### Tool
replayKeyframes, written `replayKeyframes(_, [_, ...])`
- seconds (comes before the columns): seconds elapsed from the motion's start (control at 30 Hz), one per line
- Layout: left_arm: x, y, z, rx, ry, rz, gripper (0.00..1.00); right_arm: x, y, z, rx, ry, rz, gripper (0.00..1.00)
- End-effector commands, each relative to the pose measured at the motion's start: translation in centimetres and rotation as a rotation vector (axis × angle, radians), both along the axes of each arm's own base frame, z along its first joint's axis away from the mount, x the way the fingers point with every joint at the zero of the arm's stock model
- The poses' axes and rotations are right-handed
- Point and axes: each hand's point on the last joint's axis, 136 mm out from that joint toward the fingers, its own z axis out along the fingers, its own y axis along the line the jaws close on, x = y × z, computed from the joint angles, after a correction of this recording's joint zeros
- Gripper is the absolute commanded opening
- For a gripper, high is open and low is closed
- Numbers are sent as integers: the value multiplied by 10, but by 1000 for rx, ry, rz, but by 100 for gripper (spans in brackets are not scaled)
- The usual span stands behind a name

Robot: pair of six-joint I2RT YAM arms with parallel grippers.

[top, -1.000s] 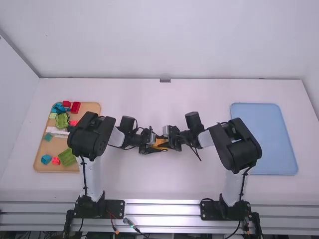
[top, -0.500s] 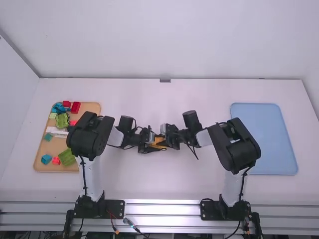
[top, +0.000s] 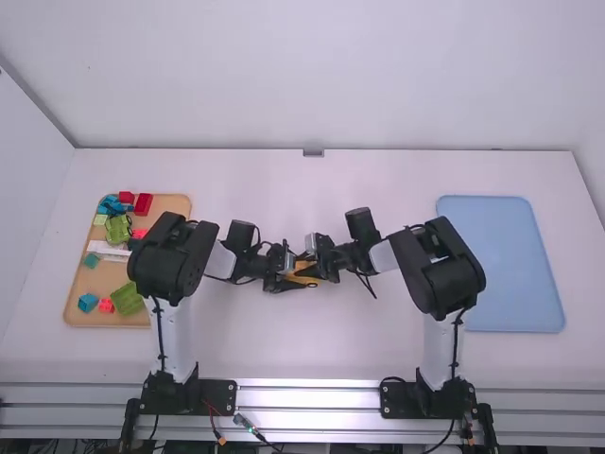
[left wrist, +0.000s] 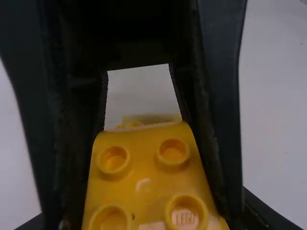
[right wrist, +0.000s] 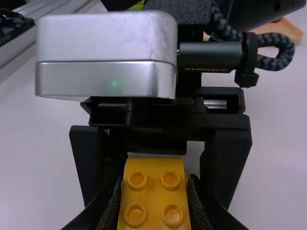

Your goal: Assemble lego blocks to make yellow taxi

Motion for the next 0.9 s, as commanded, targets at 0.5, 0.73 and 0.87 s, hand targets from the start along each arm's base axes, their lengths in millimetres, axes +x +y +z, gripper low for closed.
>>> replayKeyframes(0.5, [-4, 0, -2, -7, 11, -9, 44, -12, -22, -6, -20, -6, -43, 0])
replayKeyframes(0.73, [-4, 0, -2, -6, 12, -10, 44, -13, -20, -4, 26, -19, -20, 0])
replayKeyframes(0.87, [-4, 0, -2, -6, 12, -8, 44, -12, -15, -9, 38, 14, -25, 0])
